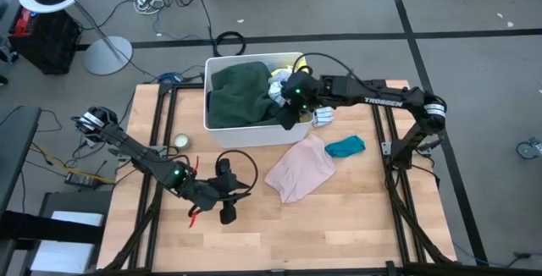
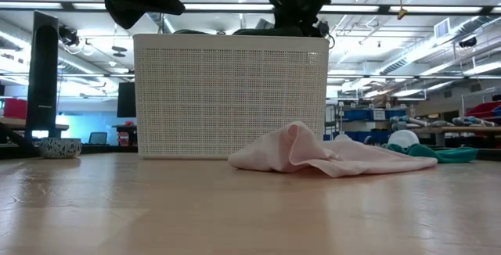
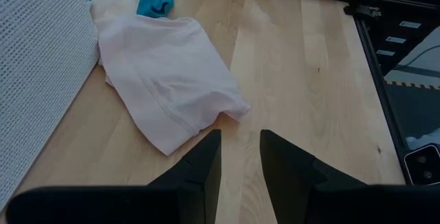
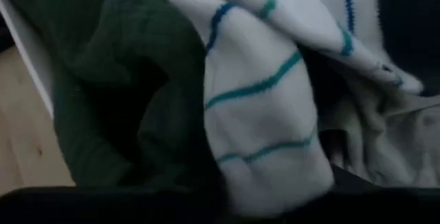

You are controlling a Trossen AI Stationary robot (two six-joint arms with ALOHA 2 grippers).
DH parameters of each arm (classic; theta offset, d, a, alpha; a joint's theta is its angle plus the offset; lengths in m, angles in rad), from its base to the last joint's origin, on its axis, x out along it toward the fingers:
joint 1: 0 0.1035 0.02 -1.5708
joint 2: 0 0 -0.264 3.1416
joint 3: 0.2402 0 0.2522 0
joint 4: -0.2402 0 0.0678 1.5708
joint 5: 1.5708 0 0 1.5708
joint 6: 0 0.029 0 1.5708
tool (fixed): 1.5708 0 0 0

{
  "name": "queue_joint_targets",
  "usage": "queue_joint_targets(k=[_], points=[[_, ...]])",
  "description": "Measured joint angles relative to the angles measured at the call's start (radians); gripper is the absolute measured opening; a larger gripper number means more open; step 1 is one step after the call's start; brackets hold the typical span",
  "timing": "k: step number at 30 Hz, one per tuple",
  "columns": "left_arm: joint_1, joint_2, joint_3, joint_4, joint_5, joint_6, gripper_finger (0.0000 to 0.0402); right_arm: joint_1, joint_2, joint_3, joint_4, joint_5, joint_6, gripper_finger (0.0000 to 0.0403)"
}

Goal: Sort clothes
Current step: Put the white patterned sock into the laundry bin, then put the pink boxer into the laundry bin

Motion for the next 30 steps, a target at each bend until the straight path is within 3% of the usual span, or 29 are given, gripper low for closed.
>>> queue_joint_targets(k=[10,19,26,30], points=[[0.000,0.000,0.000,-0.002,0.000,0.000,0.0106,0.004,-0.126,0.000,-0.025,-0.007,0.000,0.0210],[0.000,0.000,0.000,0.002,-0.026,0.000,0.0106,0.042,-0.283,0.001,-0.184,-0.011,0.041,0.0233],[0.008,0.033,0.000,0.041,-0.030,0.012,0.0106,0.153,-0.407,-0.087,-0.282,0.184,0.126,0.0231],[0.048,0.104,0.000,0.145,0.040,0.053,0.0106,0.214,-0.494,-0.187,-0.291,0.234,0.213,0.0230]])
